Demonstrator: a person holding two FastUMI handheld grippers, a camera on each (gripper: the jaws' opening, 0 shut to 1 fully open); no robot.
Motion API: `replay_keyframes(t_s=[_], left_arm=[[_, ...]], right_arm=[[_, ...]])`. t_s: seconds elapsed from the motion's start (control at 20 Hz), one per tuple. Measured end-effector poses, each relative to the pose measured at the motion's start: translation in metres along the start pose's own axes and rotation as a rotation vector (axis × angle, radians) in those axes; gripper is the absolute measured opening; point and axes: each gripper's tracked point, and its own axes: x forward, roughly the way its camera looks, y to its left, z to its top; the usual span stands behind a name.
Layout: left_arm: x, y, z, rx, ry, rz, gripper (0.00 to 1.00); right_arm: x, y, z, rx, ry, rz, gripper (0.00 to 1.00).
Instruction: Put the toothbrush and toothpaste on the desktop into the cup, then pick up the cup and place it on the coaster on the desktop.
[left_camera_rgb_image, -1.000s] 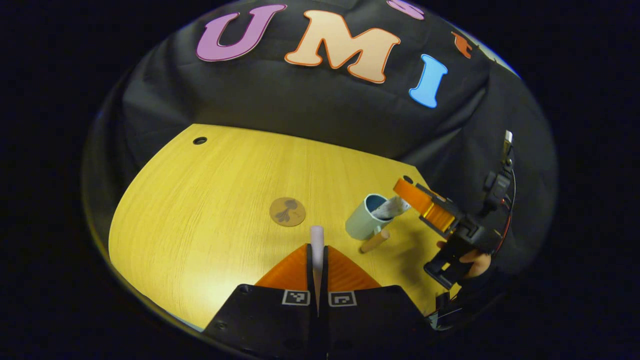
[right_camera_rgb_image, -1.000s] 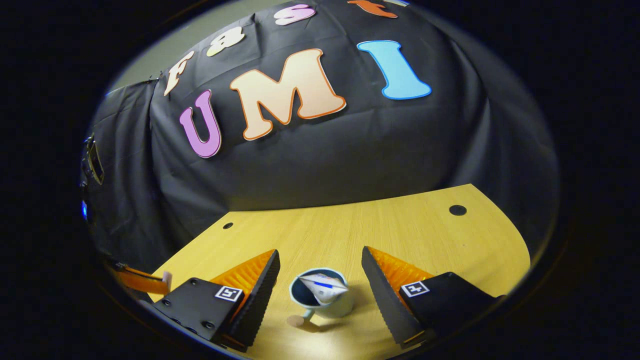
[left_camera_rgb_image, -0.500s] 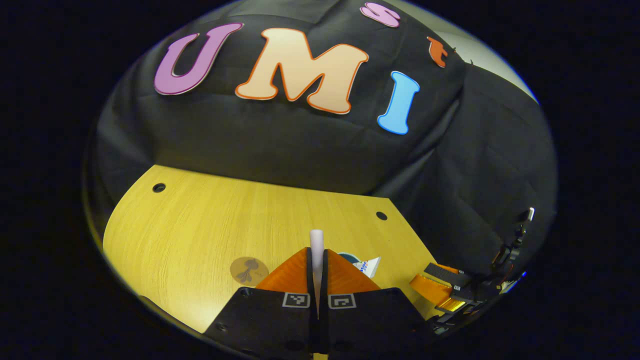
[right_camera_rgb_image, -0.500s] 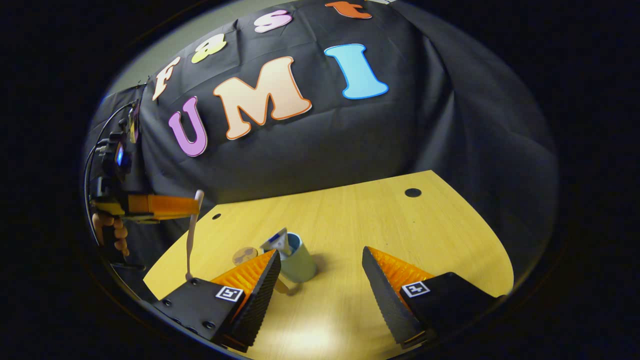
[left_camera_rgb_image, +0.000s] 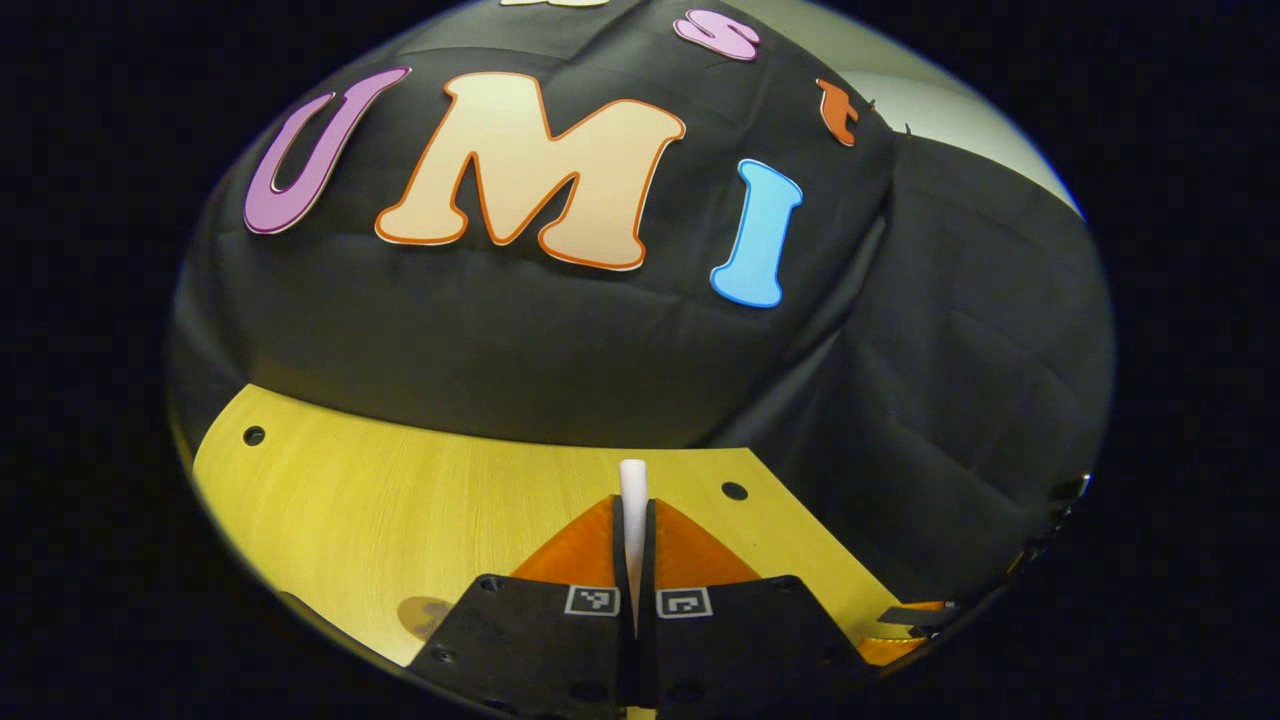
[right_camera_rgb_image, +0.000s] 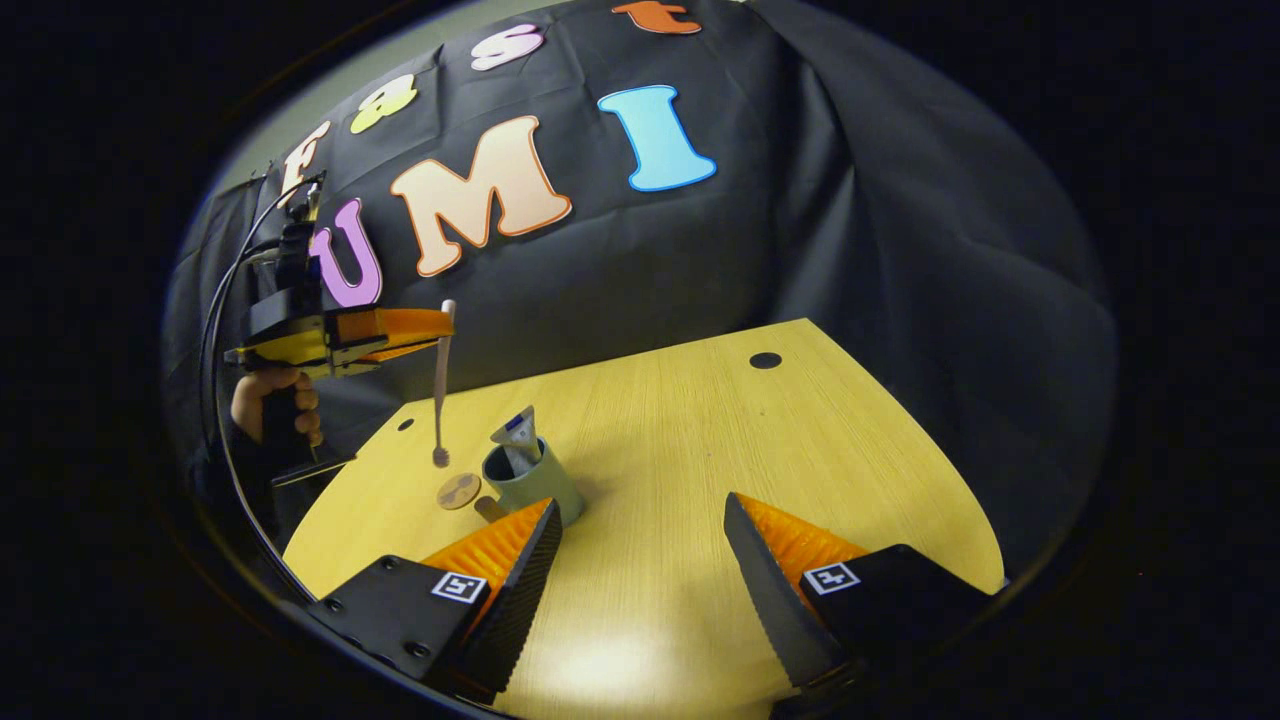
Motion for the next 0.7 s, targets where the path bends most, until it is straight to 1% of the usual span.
replay_keyframes(t_s=[0.05, 0.1, 0.25, 0.35, 0.5, 0.7], left_arm=[[0.009, 0.003, -0.001, 0.002, -0.008, 0.004, 0.0], [0.016, 0.004, -0.004, 0.003, -0.005, 0.008, 0.0], [0.033, 0.007, -0.018, -0.038, 0.007, 0.013, 0.0], [0.037, 0.013, -0.029, -0.065, 0.008, 0.039, 0.0], [0.029, 0.017, -0.043, -0.059, 0.0, 0.064, 0.0], [0.012, 0.006, -0.055, -0.012, 0.001, 0.056, 0.0]], right_arm=[[-0.002, -0.002, -0.001, -0.005, 0.003, -0.002, 0.95], [-0.002, -0.003, -0.002, -0.01, 0.007, -0.005, 0.99], [-0.003, -0.01, -0.005, -0.008, 0.028, -0.009, 0.99], [0.0, -0.011, -0.005, -0.001, 0.037, -0.005, 0.99], [0.005, -0.006, 0.0, -0.019, 0.037, 0.013, 0.99], [0.013, 0.003, 0.007, -0.031, 0.035, 0.049, 0.99]])
